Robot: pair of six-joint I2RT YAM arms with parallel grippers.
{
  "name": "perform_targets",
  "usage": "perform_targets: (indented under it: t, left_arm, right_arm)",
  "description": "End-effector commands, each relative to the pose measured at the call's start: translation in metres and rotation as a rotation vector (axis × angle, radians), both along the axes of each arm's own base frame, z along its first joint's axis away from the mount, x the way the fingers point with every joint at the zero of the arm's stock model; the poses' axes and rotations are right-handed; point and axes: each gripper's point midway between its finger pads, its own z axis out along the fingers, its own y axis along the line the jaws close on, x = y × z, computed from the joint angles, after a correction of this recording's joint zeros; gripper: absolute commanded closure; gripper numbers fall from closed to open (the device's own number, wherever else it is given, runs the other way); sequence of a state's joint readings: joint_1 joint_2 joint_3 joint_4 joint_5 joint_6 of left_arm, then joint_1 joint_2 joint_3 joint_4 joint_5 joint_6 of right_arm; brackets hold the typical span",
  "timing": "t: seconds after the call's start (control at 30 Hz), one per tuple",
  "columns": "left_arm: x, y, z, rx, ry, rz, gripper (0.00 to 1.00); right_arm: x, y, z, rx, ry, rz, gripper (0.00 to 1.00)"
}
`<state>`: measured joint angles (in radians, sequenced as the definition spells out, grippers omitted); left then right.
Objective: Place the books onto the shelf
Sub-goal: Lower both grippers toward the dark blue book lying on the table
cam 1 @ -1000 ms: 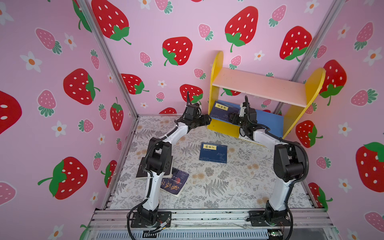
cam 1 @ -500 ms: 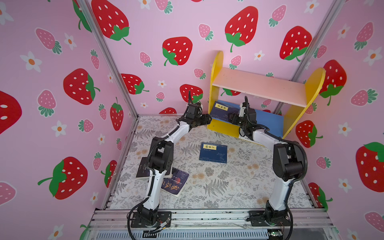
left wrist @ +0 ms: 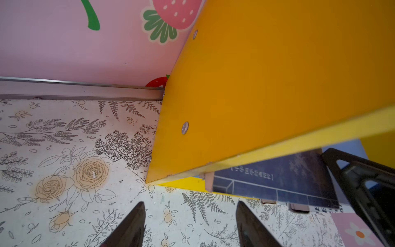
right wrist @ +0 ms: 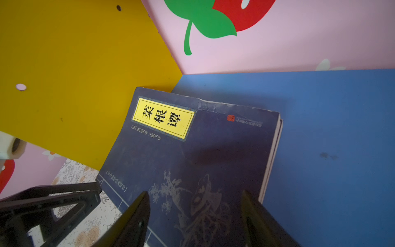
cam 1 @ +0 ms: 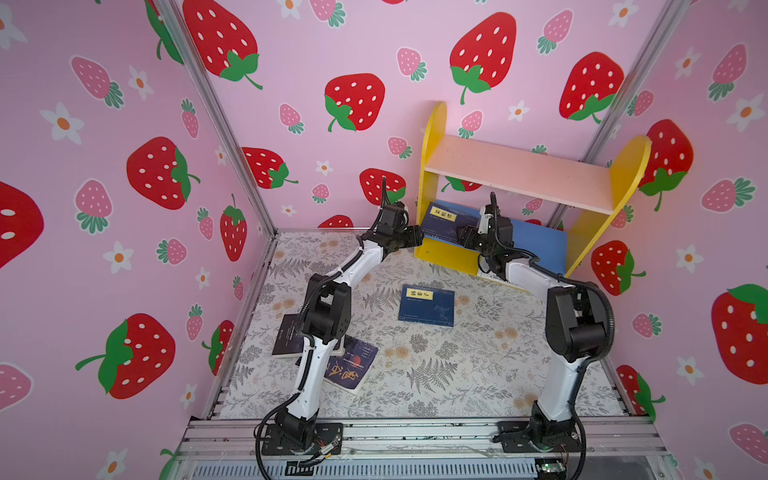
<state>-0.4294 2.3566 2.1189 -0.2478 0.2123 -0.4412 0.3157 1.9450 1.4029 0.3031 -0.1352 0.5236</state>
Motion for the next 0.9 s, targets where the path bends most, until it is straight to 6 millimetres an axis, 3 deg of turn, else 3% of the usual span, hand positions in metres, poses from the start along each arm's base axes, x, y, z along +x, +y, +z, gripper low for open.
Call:
perform_targets:
  t: [0.0, 0.57, 0.87]
  left_arm:
    - [0.007, -0.001, 0.012, 0.014, -0.036, 0.013, 0.36]
    - [0.016, -0.006, 0.013, -0.052, -0.061, 0.042, 0.5]
    - [0.015, -0.004, 0.011, -0.054, -0.061, 0.057, 0.51]
  right_arm:
    - [0.005, 0.005, -0.006, 0.015, 0.008, 0.016, 0.31]
    - [0.007, 0.01, -0.004, 0.028, 0.001, 0.027, 0.32]
    - [0.009, 0.012, 0.002, 0.028, -0.013, 0.029, 0.32]
